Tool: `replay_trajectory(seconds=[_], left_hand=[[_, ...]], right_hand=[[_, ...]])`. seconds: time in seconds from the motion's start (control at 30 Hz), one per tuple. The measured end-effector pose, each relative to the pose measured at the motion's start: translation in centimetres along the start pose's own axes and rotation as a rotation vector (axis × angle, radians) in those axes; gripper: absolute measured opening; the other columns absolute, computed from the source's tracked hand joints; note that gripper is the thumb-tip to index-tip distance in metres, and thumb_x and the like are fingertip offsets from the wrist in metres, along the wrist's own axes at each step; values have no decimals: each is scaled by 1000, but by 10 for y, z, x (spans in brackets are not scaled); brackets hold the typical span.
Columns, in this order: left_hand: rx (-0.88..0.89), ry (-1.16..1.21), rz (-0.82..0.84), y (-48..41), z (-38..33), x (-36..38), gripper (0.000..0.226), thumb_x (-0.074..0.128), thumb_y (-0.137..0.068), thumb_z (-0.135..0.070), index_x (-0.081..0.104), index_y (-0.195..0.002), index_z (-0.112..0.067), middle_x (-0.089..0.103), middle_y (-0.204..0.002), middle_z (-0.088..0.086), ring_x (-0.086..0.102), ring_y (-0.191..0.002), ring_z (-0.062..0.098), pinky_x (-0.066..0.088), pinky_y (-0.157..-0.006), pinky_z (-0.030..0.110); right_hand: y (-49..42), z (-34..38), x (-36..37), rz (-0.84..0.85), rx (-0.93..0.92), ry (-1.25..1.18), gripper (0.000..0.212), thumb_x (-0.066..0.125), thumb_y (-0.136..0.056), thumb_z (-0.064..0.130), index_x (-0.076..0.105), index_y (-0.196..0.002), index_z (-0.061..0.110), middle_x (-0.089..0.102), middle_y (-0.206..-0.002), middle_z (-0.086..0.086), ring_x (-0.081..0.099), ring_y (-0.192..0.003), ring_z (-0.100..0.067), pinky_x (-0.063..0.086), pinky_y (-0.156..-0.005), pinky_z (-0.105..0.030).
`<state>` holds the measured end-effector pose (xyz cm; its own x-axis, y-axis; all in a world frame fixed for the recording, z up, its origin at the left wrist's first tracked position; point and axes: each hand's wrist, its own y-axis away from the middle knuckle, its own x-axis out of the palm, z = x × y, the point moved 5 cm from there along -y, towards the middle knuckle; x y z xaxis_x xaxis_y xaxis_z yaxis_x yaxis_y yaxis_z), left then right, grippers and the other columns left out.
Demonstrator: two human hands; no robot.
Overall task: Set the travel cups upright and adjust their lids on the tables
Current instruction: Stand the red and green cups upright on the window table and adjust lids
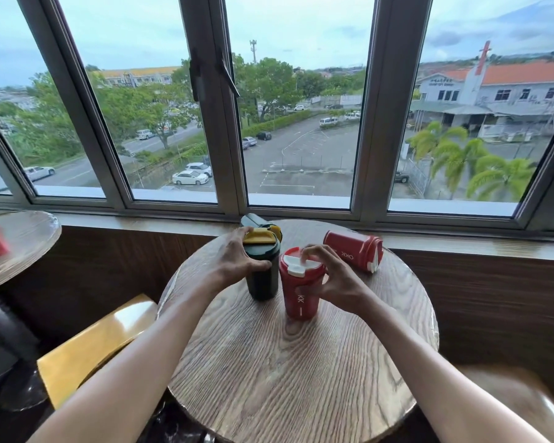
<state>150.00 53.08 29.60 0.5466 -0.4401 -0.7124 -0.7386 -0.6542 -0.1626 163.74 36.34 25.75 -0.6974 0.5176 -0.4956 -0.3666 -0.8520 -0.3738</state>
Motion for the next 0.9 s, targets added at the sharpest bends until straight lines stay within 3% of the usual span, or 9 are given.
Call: replay_trajectory(seconds=[0.23, 0.5, 0.6, 0.67, 0.77, 0.9], left_hand=[[8, 67, 22, -28, 10, 7, 108, 80, -41, -52, 47, -136, -14, 57, -128, 11, 55, -119, 26, 45, -106, 43], [55, 86, 30, -40, 11, 13, 103, 81, -41, -54, 50, -132, -19, 60, -124, 8, 56, -117, 24, 45, -104, 44], [72, 109, 70, -43, 3, 18, 98, 91, -52, -36, 47, -136, -13, 58, -126, 10, 55, -116, 21, 45, -98, 25], [83, 130, 96, -47, 1, 24, 91, 92, -62, -21, 45, -138, -9, 56, -128, 11, 54, -115, 18, 41, -91, 14], [91, 147, 98, -50, 2, 29, 91, 92, -63, -22, 43, -139, -11, 54, -133, 12, 53, -121, 23, 42, -99, 25], [74, 171, 166, -49, 13, 29, 99, 91, -64, -22, 37, -146, -17, 45, -138, 5, 44, -128, 20, 36, -105, 28]], right_hand=[[-6, -2, -3, 75, 38, -11, 54, 87, -64, 14, 54, -98, 41, 50, -127, 5, 48, -122, -15, 41, -101, -28], [-7, -3, -5, 136, 87, -51, 55, 88, -61, 22, 55, -103, 33, 45, -130, 5, 43, -127, -16, 41, -103, -32], [-6, -2, -4, 154, 109, -106, 49, 87, -66, 27, 58, -105, 29, 46, -131, 5, 45, -127, -13, 42, -104, -32], [-6, 2, -7, 146, 167, -196, 38, 80, -74, 40, 63, -104, 25, 52, -130, 5, 50, -125, -12, 44, -100, -28], [-8, 5, -16, 97, 207, -293, 41, 65, -81, 54, 68, -106, 21, 66, -118, 2, 59, -115, -17, 44, -97, -30], [-36, 4, -24, -3, 264, -225, 28, 65, -90, 37, 65, -110, 17, 69, -110, -3, 63, -108, -18, 48, -88, -29]])
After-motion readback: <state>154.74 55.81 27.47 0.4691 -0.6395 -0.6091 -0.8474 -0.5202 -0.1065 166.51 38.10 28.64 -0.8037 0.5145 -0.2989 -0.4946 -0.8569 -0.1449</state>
